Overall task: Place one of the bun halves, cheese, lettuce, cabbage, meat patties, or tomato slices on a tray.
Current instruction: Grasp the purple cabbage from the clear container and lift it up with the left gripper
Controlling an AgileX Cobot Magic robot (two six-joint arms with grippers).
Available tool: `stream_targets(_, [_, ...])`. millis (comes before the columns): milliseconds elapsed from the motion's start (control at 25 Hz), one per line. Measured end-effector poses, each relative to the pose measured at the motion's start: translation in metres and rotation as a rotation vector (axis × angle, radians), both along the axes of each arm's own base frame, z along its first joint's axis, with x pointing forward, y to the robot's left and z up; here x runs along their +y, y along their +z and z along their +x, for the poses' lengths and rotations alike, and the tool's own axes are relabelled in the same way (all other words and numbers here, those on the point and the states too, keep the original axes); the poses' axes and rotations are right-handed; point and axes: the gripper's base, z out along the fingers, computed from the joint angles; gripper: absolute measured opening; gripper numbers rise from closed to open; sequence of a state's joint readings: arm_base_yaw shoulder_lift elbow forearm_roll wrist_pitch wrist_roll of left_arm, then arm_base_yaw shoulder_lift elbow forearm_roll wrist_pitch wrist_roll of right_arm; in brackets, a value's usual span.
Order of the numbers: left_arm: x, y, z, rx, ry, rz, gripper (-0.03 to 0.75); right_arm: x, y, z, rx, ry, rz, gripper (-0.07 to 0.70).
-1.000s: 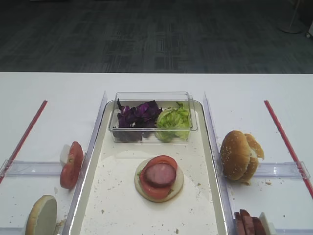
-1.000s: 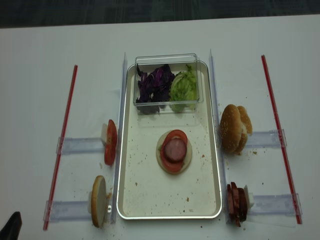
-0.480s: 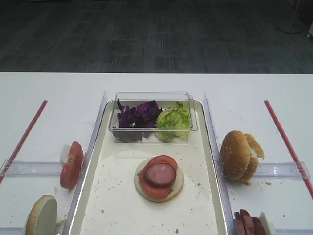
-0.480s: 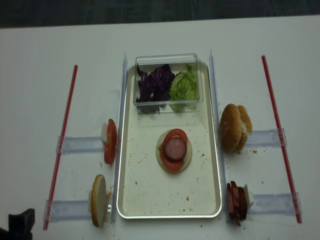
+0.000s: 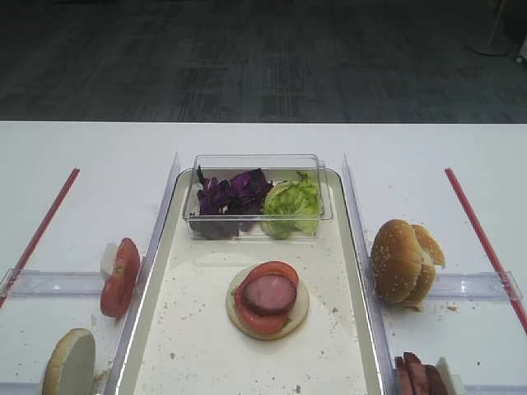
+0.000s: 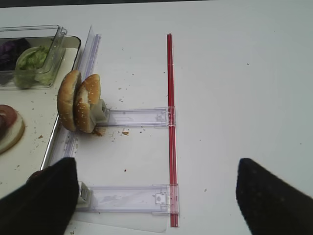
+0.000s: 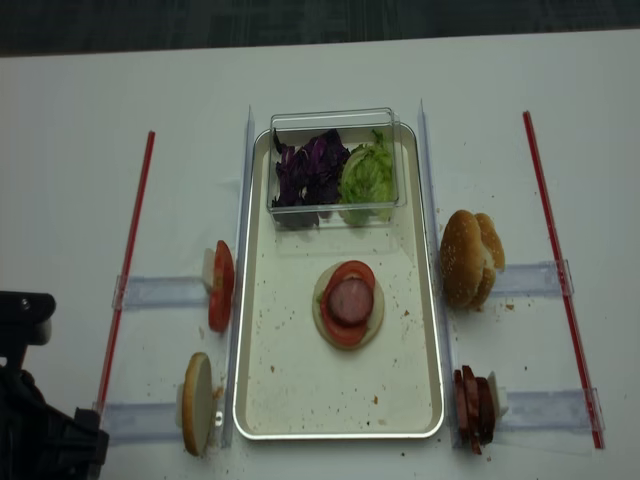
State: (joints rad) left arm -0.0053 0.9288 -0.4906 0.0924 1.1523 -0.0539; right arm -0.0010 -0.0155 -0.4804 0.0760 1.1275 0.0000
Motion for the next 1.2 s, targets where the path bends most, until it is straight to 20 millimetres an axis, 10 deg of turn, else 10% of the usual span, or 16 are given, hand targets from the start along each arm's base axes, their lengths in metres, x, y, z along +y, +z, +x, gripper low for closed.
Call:
stream_targets(400, [-0.001, 0.009, 0.038, -0.063, 0.017, -0.006, 0.599, 0.0, 0.0, 0.0, 0.0, 0.0, 0.0, 0.664])
stream_targets(1200, [-0.006, -0.014, 0.301, -0.095, -0.003, -0.046, 0.599, 0.0, 0.0, 0.0, 0.0, 0.0, 0.0, 0.664])
